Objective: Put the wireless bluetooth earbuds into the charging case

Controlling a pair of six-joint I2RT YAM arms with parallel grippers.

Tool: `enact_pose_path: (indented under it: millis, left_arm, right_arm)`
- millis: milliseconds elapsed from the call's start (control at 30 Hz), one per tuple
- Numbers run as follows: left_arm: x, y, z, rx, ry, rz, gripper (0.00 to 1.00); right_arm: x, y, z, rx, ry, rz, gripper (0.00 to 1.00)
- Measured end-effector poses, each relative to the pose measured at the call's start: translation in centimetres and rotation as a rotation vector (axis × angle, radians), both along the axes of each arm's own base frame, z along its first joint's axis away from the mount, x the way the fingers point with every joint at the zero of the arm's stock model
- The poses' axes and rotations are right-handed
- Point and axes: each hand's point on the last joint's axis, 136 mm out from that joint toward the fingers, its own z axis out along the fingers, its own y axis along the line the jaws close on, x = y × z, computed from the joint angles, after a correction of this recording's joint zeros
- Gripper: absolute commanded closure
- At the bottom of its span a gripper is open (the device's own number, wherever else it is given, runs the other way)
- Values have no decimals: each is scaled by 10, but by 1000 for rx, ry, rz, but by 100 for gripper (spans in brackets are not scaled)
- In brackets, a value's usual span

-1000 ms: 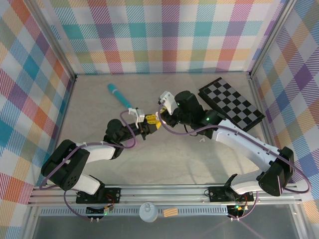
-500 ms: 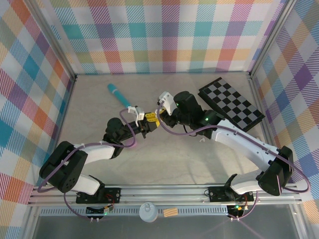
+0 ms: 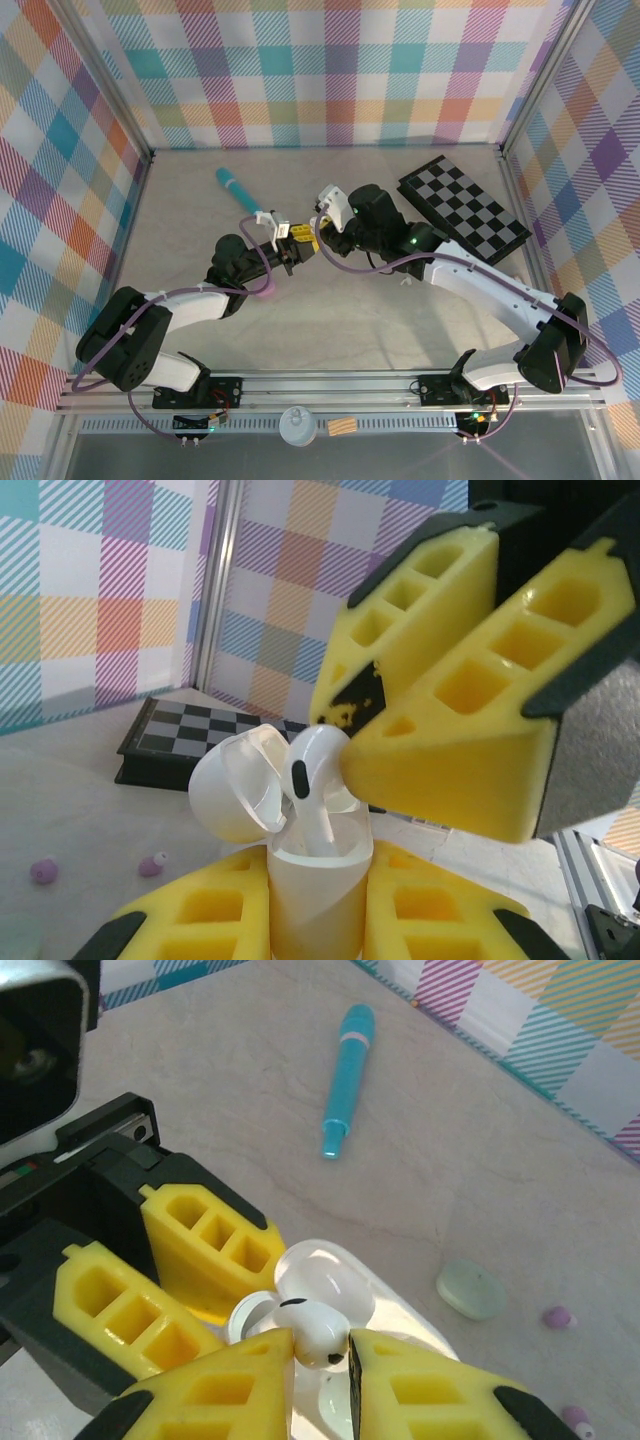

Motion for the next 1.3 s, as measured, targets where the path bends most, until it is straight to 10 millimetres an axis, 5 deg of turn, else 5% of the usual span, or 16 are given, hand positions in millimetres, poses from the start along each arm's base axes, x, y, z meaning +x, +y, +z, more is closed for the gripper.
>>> enact_pose_path:
  millis: [200,300,433,867,1300]
  left_arm:
    - [3,1,-3,4,22,15,88]
    - [2,1,-3,4,23,12,88]
    - [1,1,-2,5,22,4,88]
    - [-2,1,2,-1,6,-8,88]
    - [-9,-4,6,-26,-13,-66,87]
  right_arm:
    - [-3,0,-8,-6,15,12,77]
    - [-4,0,-9,-6,19,14,63]
    - [-1,-3,-6,-10,3,-3,59]
    - [-6,-35,40,197,43,-67,44]
    - [2,-12,6,184,218,-33,42]
